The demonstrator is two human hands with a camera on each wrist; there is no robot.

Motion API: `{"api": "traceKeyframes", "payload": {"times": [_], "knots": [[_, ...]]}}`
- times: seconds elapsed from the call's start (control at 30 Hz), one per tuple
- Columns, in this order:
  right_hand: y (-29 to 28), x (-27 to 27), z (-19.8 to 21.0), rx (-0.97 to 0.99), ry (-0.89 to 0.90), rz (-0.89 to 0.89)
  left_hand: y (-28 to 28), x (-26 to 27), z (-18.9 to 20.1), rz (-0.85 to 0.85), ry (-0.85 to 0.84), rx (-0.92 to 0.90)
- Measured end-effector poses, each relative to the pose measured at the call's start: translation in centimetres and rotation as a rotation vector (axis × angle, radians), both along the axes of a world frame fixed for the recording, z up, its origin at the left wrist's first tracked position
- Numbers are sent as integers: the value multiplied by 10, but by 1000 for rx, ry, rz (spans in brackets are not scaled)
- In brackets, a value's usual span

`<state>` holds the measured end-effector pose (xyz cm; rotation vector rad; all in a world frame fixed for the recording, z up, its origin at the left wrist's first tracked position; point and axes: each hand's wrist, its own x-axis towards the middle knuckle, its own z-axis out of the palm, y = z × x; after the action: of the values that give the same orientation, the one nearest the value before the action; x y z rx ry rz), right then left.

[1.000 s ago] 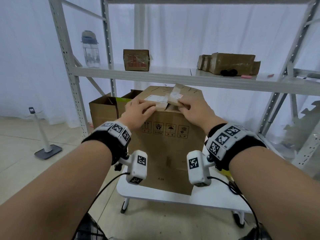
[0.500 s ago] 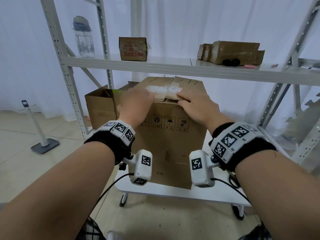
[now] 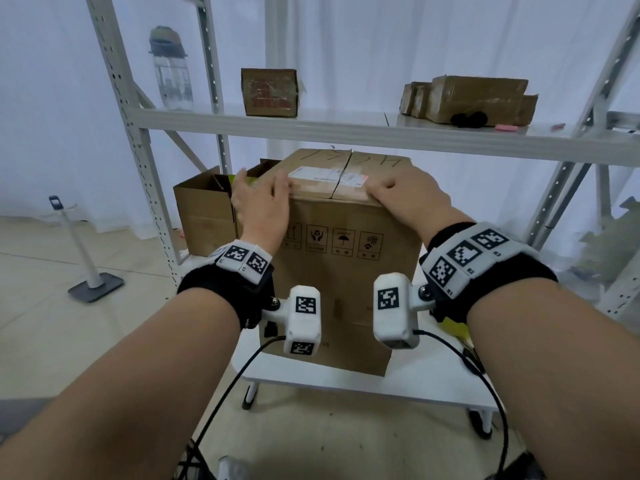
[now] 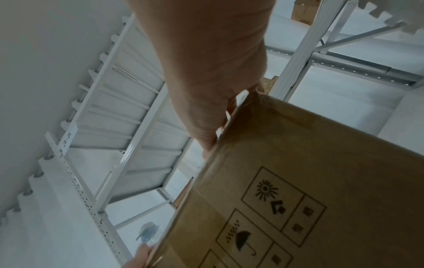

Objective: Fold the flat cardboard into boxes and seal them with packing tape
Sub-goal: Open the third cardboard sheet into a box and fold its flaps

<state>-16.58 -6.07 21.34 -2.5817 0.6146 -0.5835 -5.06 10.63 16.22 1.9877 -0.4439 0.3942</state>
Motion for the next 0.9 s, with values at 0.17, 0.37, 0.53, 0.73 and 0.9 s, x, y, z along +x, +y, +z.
{"api": "traceKeyframes", "payload": {"times": [0.17, 0.37, 0.53, 0.73, 0.9], "knots": [[-9, 9, 0, 98, 33, -152, 9, 13, 9, -40, 300, -331], [-17, 3, -8, 556, -37, -146, 8, 13, 4, -74, 562, -461], [-9, -10, -5, 549, 7, -120, 13, 7, 1, -87, 499, -481], [3, -28, -9, 552, -107, -96, 26, -10, 1, -111, 431, -580], [20, -34, -4, 770, -173, -27, 42, -17, 51, -20, 178, -421]]}}
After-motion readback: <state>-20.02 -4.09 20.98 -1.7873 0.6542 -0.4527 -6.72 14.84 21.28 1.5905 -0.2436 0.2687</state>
